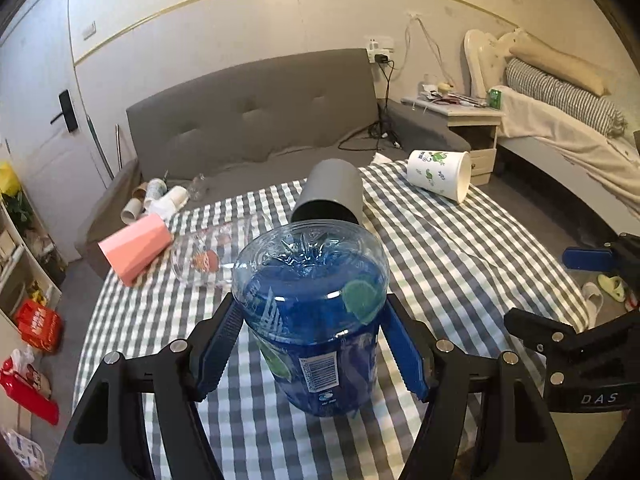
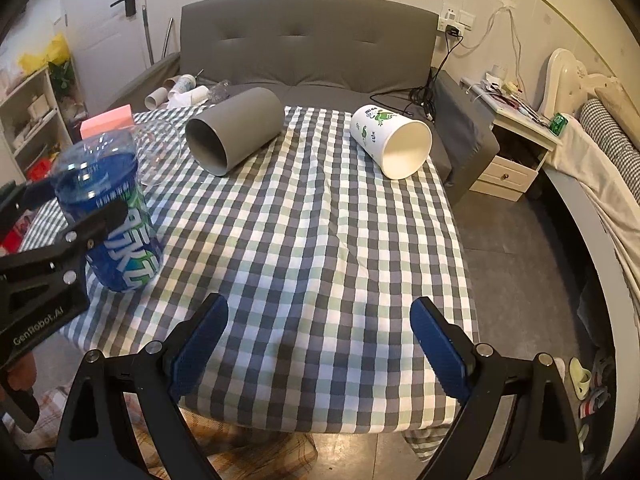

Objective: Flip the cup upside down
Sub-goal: 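Lower the jar upright onto the table and open the left tool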

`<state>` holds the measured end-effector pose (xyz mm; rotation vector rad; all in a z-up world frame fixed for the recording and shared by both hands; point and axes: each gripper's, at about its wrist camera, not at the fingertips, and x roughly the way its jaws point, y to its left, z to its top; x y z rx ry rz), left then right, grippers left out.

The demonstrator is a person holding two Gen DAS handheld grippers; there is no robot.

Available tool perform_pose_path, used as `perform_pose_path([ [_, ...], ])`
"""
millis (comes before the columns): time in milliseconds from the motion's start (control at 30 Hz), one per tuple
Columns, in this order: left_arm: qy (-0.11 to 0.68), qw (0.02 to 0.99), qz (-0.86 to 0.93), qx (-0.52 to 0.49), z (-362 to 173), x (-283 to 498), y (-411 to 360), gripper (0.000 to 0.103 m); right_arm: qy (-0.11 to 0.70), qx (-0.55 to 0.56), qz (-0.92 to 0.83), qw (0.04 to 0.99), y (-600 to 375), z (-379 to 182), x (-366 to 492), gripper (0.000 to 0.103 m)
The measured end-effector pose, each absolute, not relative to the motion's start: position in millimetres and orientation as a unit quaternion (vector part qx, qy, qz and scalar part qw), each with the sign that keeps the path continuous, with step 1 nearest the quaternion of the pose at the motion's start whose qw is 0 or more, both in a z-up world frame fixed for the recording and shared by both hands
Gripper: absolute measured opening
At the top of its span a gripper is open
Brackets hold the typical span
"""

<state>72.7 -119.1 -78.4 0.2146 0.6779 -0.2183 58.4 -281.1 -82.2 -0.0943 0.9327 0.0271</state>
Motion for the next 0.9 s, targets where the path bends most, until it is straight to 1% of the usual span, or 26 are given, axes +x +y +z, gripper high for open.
perform_pose_path([
  [33, 0.333, 0.931, -0.107, 0.104, -79, 72, -119, 0.073, 0.448, -0.046, 0.013, 0.893, -280, -81, 57, 0.093],
  [100, 0.337, 0.930, -0.108, 0.102, -80, 70, -119, 0.079, 0.446, -0.048, 0.014, 0.893, -280, -79, 55, 0.093],
  [300, 0.340, 0.927, -0.114, 0.109, -82, 61, -121, 0.080, 0.441, -0.049, 0.011, 0.896, -280, -71, 50, 0.093],
  [500, 0.336, 0.930, -0.115, 0.091, -70, 59, -115, 0.080, 0.426, -0.041, 0.016, 0.904, -280, -55, 41, 0.093],
  [533, 0.333, 0.932, -0.115, 0.086, -66, 58, -113, 0.081, 0.421, -0.039, 0.018, 0.906, -279, -51, 39, 0.093],
  [600, 0.323, 0.936, -0.113, 0.076, -57, 56, -109, 0.090, 0.411, -0.036, 0.021, 0.911, -279, -43, 35, 0.093],
  [733, 0.299, 0.946, -0.111, 0.059, -36, 48, -99, 0.090, 0.392, -0.025, 0.026, 0.919, -277, -28, 25, 0.093],
  [900, 0.264, 0.958, -0.106, 0.044, -7, 34, -78, 0.090, 0.345, -0.015, 0.032, 0.938, -269, -5, 3, 0.093],
])
